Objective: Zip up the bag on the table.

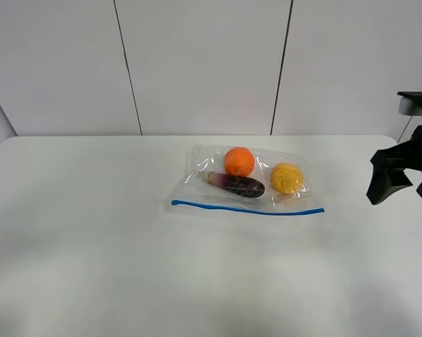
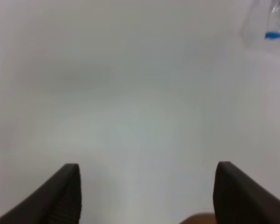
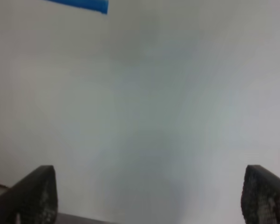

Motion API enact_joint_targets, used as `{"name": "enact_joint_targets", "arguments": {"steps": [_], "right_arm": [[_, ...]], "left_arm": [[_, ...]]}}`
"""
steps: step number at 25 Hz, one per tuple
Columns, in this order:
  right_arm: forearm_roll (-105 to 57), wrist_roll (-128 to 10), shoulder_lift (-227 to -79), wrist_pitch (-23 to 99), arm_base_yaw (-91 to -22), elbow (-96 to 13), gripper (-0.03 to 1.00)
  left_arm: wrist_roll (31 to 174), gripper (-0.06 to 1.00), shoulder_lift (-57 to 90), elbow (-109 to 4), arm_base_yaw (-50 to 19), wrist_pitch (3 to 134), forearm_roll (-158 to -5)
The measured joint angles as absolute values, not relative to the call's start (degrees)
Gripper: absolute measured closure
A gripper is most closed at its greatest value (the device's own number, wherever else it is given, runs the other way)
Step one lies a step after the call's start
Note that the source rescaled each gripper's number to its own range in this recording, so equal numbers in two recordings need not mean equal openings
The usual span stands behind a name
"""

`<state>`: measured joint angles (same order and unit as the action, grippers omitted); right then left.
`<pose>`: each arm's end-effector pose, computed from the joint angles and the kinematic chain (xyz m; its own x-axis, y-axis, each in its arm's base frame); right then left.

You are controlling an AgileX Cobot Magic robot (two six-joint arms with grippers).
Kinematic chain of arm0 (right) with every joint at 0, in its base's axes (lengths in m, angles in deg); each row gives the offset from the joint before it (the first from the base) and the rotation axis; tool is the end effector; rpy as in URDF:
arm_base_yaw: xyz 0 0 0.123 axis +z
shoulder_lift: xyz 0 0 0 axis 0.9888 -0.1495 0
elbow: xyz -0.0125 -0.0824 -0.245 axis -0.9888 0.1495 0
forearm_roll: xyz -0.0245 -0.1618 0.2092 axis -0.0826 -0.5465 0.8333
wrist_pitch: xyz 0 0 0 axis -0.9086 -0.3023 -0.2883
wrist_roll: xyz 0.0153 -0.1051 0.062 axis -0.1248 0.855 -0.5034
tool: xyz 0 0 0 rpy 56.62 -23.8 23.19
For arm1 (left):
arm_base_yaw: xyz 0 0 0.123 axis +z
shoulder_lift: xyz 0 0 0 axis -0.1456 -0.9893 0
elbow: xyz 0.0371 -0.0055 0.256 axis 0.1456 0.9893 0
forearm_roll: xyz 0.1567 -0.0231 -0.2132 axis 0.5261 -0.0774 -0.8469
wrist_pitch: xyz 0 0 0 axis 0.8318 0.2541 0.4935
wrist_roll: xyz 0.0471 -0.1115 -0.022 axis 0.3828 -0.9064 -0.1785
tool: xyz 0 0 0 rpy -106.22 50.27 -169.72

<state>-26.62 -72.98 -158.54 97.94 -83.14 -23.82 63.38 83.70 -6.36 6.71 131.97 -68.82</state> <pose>0.2725 0.0015 0.2297 -0.9799 -0.0909 -0.1774 -0.1023 0.9932 0.0563 0.0636 -0.0033 0.2768 -0.5714 -0.0808 -0.8167 -0.0175 0.9961 -0.0862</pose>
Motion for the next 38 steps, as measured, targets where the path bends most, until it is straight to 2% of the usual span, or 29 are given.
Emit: {"name": "enact_joint_targets", "arguments": {"steps": [4, 11, 19, 30, 38], "right_arm": [[-26.9, -73.0, -146.6, 97.6, -83.1, -17.7, 0.07], [-26.9, -74.3, -120.9, 88.8, -83.1, -3.8, 0.07], [-27.5, -76.4, -96.1, 88.2, -83.1, 9.8, 0.07], [-30.6, -81.1, -80.1, 87.7, -83.1, 10.5, 0.07], [-30.9, -81.7, -79.5, 87.7, -83.1, 10.6, 0.07]], "left_arm": [[63.4, 0.12, 87.6, -6.4, 6.7, 132.0, -68.8], [63.4, 0.12, 90.0, -6.4, 6.7, 132.0, -68.9], [63.4, 0.12, 90.0, -6.4, 6.7, 132.0, -68.9], [63.4, 0.12, 90.0, -6.4, 6.7, 132.0, -68.9], [63.4, 0.12, 90.0, -6.4, 6.7, 132.0, -68.9]]}}
